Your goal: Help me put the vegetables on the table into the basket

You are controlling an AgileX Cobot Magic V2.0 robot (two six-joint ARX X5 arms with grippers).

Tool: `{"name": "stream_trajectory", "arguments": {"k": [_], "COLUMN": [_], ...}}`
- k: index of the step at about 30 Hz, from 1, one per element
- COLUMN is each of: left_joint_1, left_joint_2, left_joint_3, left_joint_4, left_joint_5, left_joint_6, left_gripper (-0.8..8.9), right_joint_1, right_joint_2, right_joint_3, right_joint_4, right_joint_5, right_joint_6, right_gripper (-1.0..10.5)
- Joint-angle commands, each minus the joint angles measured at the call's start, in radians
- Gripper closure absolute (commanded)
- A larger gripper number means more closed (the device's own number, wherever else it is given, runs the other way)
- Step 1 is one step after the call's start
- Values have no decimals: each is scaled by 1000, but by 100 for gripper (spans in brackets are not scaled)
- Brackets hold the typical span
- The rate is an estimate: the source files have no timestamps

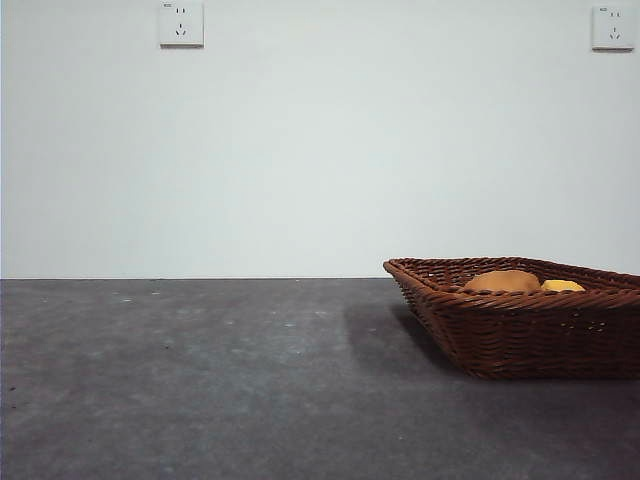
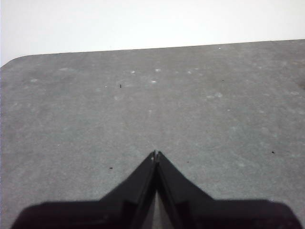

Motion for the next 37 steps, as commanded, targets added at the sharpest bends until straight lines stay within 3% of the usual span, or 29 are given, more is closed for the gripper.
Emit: {"name": "stream_trajectory", "arguments": {"k": [1,37], "left_joint_1": [3,3], "left_joint_2": [0,0], "left_joint_3": [-11,-11], "left_joint_4": [9,10], "left_joint_5": [4,4], "left_joint_6": [-4,-4], "left_gripper": [817,817], "right_joint_1": [0,0], "right_joint_2": [-15,-14], "right_joint_3": [-23,-26], "right_joint_4": [24,26], "right_joint_5": [0,1], "right_joint_6": [13,12], "right_gripper": [946,946]}}
